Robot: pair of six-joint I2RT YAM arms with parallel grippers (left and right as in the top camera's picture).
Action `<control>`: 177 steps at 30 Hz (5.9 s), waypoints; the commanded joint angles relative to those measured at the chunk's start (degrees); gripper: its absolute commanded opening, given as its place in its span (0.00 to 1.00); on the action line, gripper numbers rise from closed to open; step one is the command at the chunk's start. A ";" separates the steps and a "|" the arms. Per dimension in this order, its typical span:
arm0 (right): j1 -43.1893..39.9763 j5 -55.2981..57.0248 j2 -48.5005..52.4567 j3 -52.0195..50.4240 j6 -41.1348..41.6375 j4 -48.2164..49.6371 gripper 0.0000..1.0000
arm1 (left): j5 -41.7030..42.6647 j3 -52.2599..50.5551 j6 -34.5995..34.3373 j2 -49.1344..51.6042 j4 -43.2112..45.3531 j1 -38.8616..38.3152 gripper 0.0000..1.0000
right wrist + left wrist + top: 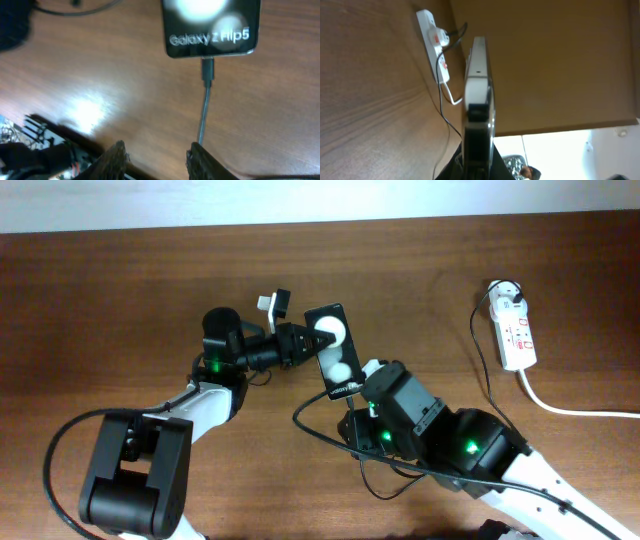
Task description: Plug charger to phone and switch on socket
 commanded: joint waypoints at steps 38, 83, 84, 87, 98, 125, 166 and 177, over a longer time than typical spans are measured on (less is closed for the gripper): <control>-0.28 19.93 -14.25 18.91 -2.67 -24.61 0.99 | -30.16 46.93 35.56 23.61 -90.99 -8.20 0.00; -0.28 19.93 -14.25 18.91 -2.67 -24.61 0.99 | -52.78 36.26 40.74 23.58 -83.69 -8.28 0.99; -0.28 19.93 -14.25 18.91 -2.67 -24.61 0.99 | -53.62 36.54 40.74 23.56 -84.37 -7.52 0.99; -0.28 19.93 -14.25 18.91 -2.67 -24.61 0.99 | -53.77 39.06 40.74 21.97 -89.20 -2.21 0.99; -0.28 19.93 -14.25 18.91 -2.67 -24.61 0.99 | -53.81 42.69 49.92 -14.43 -107.36 13.44 0.99; -0.28 19.93 -14.25 18.91 -2.67 -24.61 0.99 | -59.32 26.62 53.83 -79.17 -127.27 9.05 0.99; -0.28 19.93 -14.25 18.91 -2.67 -24.61 0.99 | -65.26 -46.25 64.96 -102.88 -50.62 11.78 0.99; -0.28 19.93 -14.25 18.91 -2.64 -24.61 0.99 | -65.26 -46.25 64.96 -102.86 -50.62 11.85 0.99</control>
